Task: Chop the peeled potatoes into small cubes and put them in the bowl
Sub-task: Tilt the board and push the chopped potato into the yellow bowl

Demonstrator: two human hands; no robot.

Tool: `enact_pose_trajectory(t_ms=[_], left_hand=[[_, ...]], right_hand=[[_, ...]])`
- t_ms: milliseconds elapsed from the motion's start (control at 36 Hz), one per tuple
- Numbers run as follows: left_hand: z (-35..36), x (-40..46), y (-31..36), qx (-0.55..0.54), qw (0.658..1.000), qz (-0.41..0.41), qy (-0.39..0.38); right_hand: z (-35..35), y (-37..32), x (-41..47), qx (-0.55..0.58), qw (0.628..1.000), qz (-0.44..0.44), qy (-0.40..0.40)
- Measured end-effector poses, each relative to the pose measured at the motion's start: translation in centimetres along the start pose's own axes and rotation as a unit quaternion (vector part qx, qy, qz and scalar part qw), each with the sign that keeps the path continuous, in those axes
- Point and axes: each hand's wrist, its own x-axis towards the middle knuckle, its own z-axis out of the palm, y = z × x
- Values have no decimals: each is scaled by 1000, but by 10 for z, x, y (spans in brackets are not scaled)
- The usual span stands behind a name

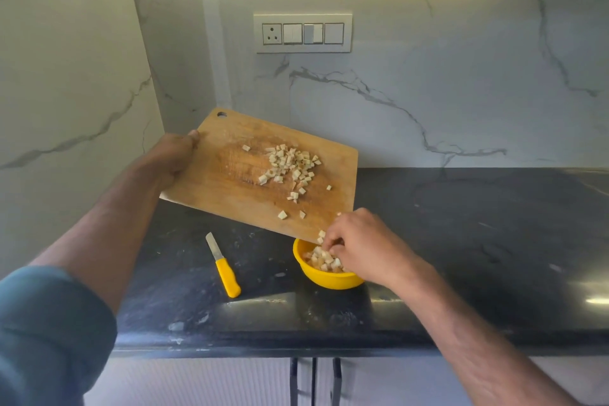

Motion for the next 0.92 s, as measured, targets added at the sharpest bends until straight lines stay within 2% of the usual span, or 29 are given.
enact_pose_trajectory(t_ms=[83,194,333,472,694,806,917], left_hand=[[-3,0,-2,-3,1000,1,6],[-6,1,-5,-10,1000,1,7],[-5,-1,-5,-14,1000,1,6],[-2,-6,-2,-17,1000,-5,0],[-3,-9,-1,-17,1000,-6,-8],[-6,-10,0,-15,1000,-4,-12],[-9,-11,0,-19,1000,-3,-6]], right_hand=[[-3,5,0,-23,999,16,36],[-5,13,7,45,992,43,114],[7,11,19,53,981,18,187],[18,4,19,-13,990,11,143],[17,-12,4,-4,998,-29,53],[13,-5,3,-53,996,25,65],[4,10,5,-1,990,76,118]])
